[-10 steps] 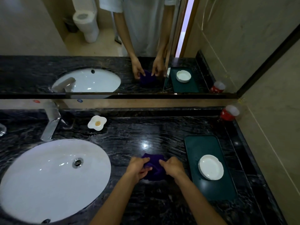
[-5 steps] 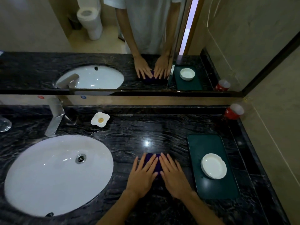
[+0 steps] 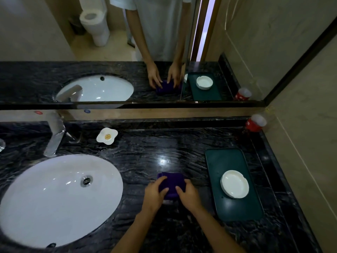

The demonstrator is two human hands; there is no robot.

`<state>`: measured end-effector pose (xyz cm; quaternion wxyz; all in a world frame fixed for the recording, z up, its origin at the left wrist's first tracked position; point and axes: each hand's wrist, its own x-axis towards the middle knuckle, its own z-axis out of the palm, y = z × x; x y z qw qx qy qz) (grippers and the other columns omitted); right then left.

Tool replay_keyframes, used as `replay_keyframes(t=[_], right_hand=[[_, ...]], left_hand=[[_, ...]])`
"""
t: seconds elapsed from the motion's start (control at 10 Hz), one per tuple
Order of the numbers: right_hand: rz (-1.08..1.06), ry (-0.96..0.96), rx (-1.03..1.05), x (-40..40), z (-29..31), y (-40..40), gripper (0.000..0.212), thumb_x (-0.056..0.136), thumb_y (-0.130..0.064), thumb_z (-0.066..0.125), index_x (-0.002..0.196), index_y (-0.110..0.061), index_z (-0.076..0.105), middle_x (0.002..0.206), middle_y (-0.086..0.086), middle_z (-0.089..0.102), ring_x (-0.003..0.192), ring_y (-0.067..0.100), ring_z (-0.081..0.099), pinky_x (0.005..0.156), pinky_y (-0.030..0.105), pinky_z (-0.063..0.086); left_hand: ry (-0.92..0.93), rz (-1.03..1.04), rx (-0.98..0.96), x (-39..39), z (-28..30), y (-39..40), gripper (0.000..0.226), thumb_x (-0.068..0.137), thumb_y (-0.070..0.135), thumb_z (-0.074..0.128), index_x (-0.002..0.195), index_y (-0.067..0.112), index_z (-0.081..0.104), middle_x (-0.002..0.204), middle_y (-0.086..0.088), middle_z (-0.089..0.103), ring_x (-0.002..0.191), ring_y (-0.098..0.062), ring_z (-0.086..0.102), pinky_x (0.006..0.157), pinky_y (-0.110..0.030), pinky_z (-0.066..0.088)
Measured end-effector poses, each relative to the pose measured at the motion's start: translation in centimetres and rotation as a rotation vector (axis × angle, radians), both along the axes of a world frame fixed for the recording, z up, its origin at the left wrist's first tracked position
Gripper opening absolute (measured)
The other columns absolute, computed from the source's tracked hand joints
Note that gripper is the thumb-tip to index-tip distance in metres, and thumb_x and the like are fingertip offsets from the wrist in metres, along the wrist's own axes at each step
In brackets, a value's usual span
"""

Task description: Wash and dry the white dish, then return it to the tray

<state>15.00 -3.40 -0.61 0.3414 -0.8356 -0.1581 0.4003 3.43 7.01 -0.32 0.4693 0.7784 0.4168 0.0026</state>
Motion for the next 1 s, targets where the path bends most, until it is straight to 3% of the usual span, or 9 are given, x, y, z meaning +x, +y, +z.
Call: replay_keyframes(t=[0.2,0.3,0.4,0.5,0.6,0.7,0.8,0.9,1.0], right_hand=[[-0.036,-0.035,0.035,1.2,0.3,-2.8,0.029,0.096,-0.014,0.062,0.124,-0.013,0.056,0.115,0.007,0.069,0.099,0.018,0.066,0.076,0.022,0.048],[0.068,-0.161,-0.003,1.0,-0.3,-4.9,0.039,0.098,-0.021,0.058,0.135,-0.009,0.050,0.126,0.010,0.064,0.118,0.025,0.061,0.090,0.027,0.048],[0.397,-0.700,-0.118,0.5,-1.3,-6.1,0.071,0.102,-0.056,0.019,0.154,-0.010,0.033,0.156,0.007,0.040,0.138,0.025,0.043,0.116,0.035,0.034],[0.665,-0.788,-0.157,-0.5,-1.4,-6.2,0.070,0.102,-0.055,0.014,0.154,-0.012,0.034,0.162,0.002,0.029,0.148,0.021,0.032,0.116,0.039,0.015],[0.751,-0.781,-0.189,-0.5,-2.5,-6.9,0.067,0.102,-0.050,0.013,0.158,-0.013,0.015,0.163,0.005,0.023,0.150,0.025,0.028,0.115,0.045,0.003],[0.825,-0.646,-0.198,0.5,-1.9,-6.7,0.086,0.096,-0.051,0.036,0.153,-0.020,-0.020,0.166,0.001,-0.007,0.153,0.019,-0.001,0.121,0.048,0.001],[0.840,-0.479,-0.154,1.3,0.0,-6.3,0.081,0.099,-0.046,0.038,0.155,-0.023,-0.016,0.163,-0.006,-0.023,0.152,0.015,-0.021,0.124,0.051,-0.003],[0.579,-0.317,0.046,2.0,2.3,-6.4,0.057,0.100,-0.035,0.051,0.152,-0.017,0.037,0.165,-0.004,0.019,0.151,0.015,0.021,0.123,0.031,0.020],[0.410,-0.405,0.157,2.3,3.6,-6.7,0.026,0.097,-0.028,0.058,0.118,-0.015,0.068,0.133,-0.001,0.063,0.121,0.015,0.060,0.098,0.019,0.043]], left_hand=[[-0.005,-0.002,-0.014,0.4,-0.1,-2.2,0.042,0.086,0.016,0.074,0.127,0.018,0.063,0.097,0.000,0.057,0.079,-0.007,0.052,0.068,-0.001,0.040],[0.004,-0.064,0.071,-0.3,-1.4,-3.7,0.044,0.090,0.018,0.070,0.133,0.018,0.061,0.108,-0.002,0.054,0.100,-0.019,0.061,0.080,-0.006,0.039],[-0.011,-0.140,0.475,-0.8,-2.5,-4.7,0.051,0.094,0.036,0.057,0.143,0.023,0.053,0.153,-0.010,0.045,0.134,-0.028,0.048,0.105,-0.036,0.047],[0.130,-0.394,0.647,-1.1,-2.6,-5.5,0.065,0.088,0.040,0.051,0.150,0.028,0.039,0.159,0.003,0.037,0.147,-0.026,0.024,0.113,-0.052,0.027],[0.333,-0.443,0.612,-2.0,-3.8,-6.2,0.104,0.064,0.035,0.080,0.154,0.029,0.027,0.165,0.009,0.021,0.149,-0.033,0.023,0.113,-0.058,0.014],[0.322,-0.426,0.566,-1.2,-2.8,-6.2,0.089,0.082,0.040,0.065,0.157,0.030,0.018,0.168,0.009,0.000,0.151,-0.033,0.021,0.120,-0.054,0.013],[0.385,-0.434,0.513,-0.9,-0.8,-6.3,0.082,0.096,0.018,0.045,0.157,0.032,-0.007,0.167,0.010,-0.012,0.155,-0.026,-0.002,0.125,-0.050,0.009],[0.313,-0.204,0.479,-1.6,3.0,-6.2,0.054,0.101,0.032,0.038,0.153,0.026,0.028,0.154,0.000,0.042,0.136,-0.020,0.046,0.106,-0.037,0.042],[0.150,-0.066,0.577,-2.6,4.9,-6.5,0.031,0.102,0.040,0.038,0.118,0.023,0.058,0.115,0.002,0.068,0.101,-0.021,0.065,0.082,-0.036,0.049]])
